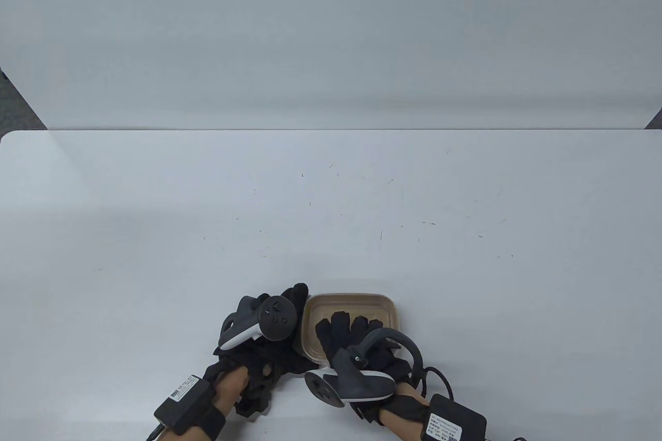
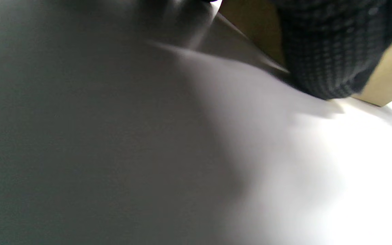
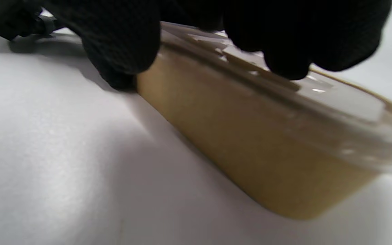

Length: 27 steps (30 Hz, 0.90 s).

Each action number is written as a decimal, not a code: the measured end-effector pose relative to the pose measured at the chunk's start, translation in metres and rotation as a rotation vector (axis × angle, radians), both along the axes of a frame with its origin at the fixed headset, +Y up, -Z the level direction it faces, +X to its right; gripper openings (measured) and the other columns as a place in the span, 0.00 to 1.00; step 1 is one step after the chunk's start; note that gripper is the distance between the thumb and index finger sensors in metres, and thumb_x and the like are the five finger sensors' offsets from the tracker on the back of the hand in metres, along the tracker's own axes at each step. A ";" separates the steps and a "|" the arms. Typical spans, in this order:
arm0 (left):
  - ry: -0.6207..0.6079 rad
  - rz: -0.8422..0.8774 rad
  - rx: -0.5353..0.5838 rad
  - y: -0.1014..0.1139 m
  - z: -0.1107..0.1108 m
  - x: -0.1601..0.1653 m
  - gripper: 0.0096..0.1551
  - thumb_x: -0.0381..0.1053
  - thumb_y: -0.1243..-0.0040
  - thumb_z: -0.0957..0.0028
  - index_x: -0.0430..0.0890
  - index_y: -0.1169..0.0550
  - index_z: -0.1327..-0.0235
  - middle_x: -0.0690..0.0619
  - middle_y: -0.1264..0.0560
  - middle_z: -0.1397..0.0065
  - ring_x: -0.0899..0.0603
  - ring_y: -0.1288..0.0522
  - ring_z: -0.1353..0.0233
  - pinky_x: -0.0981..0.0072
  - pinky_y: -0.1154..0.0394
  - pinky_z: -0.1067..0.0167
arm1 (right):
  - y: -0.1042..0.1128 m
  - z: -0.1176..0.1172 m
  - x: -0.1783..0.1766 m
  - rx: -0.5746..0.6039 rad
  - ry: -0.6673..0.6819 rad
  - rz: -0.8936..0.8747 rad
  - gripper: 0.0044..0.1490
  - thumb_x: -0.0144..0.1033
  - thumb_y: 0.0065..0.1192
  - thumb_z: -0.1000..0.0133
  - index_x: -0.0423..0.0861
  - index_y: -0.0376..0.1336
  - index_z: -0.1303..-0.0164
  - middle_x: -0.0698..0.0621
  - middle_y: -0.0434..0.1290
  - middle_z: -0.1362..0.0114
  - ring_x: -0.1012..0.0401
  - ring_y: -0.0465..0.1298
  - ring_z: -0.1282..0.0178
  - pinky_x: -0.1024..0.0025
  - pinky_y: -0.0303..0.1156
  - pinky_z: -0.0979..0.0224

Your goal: Remove lid from takeout box

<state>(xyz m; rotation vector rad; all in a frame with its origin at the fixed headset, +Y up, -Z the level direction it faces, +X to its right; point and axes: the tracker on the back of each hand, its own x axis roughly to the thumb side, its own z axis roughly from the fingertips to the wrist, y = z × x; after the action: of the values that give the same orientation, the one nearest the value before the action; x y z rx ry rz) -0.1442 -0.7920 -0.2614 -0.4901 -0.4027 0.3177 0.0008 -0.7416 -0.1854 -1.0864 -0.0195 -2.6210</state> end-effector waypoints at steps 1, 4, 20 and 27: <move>0.000 0.000 -0.001 0.000 0.000 0.000 0.88 0.70 0.24 0.67 0.51 0.79 0.33 0.57 0.55 0.11 0.44 0.62 0.10 0.30 0.65 0.21 | -0.002 0.004 -0.001 0.040 0.046 0.009 0.49 0.45 0.68 0.48 0.32 0.54 0.24 0.31 0.65 0.26 0.33 0.75 0.39 0.40 0.79 0.43; -0.003 -0.007 -0.011 -0.001 0.000 0.001 0.87 0.71 0.26 0.65 0.51 0.80 0.34 0.58 0.55 0.11 0.44 0.63 0.10 0.30 0.65 0.22 | -0.007 0.013 -0.006 0.144 0.128 0.052 0.45 0.42 0.69 0.50 0.29 0.60 0.29 0.30 0.71 0.32 0.34 0.81 0.46 0.44 0.85 0.49; 0.015 0.055 -0.019 0.001 0.000 0.005 0.88 0.73 0.26 0.66 0.49 0.79 0.32 0.56 0.56 0.10 0.43 0.64 0.10 0.32 0.66 0.23 | -0.010 0.018 -0.012 0.259 0.211 -0.039 0.30 0.35 0.65 0.52 0.30 0.71 0.46 0.34 0.82 0.49 0.41 0.90 0.65 0.59 0.94 0.71; 0.035 0.076 -0.043 0.000 -0.003 0.003 0.90 0.74 0.25 0.67 0.49 0.79 0.32 0.57 0.52 0.10 0.46 0.61 0.09 0.35 0.65 0.23 | 0.000 0.009 -0.002 0.210 0.159 -0.174 0.29 0.34 0.66 0.53 0.32 0.72 0.47 0.35 0.83 0.49 0.43 0.90 0.66 0.61 0.94 0.72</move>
<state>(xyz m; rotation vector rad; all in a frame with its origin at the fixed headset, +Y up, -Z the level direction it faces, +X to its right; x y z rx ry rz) -0.1409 -0.7920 -0.2641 -0.5113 -0.3818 0.4080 -0.0012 -0.7418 -0.1768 -1.2655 0.3927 -2.6020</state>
